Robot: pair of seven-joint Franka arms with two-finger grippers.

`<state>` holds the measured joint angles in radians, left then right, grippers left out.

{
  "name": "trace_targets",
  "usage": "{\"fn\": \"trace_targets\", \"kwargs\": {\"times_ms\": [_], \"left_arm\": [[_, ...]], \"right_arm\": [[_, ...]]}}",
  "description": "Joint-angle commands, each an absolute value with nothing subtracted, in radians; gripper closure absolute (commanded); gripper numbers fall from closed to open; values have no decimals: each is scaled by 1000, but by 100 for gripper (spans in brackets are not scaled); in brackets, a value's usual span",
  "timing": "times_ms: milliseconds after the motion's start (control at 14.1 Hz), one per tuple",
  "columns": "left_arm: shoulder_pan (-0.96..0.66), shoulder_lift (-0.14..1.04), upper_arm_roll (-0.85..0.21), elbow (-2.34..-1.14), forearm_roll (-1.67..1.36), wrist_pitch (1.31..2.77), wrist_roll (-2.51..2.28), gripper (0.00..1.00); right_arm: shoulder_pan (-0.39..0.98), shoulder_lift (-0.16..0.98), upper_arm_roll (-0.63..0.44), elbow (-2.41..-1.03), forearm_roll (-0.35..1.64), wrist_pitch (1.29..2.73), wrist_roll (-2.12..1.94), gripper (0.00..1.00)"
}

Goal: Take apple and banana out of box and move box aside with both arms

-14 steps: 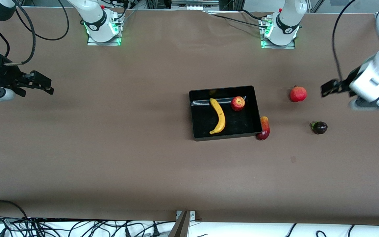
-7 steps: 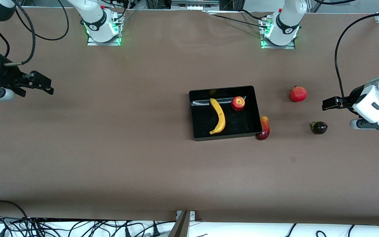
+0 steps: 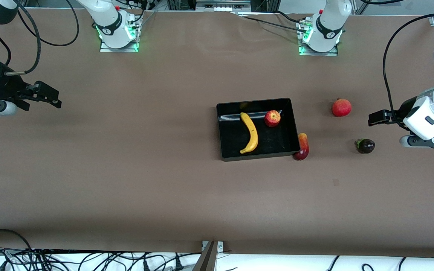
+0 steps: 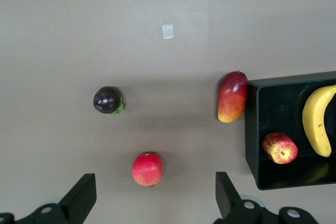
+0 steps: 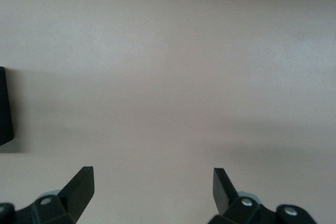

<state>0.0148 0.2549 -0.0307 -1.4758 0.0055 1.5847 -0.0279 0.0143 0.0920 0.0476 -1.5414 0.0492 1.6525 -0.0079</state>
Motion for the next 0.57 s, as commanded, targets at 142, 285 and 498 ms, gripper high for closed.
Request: {"fn": "trace_targets", "kwargs": {"times_ms": [142, 285, 498], "left_arm": [[15, 245, -37, -1459, -18, 1563, -5, 0], [2, 247, -37, -1419, -28, 1563, -6, 0], [-37, 262, -41, -1408, -44, 1556, -23, 0]], "right_arm": [[15, 91, 48, -1531, 35, 1640, -5, 0], [15, 91, 49, -1531, 35, 1637, -5, 0], [15, 91, 49, -1531, 35, 1643, -5, 0]]}}
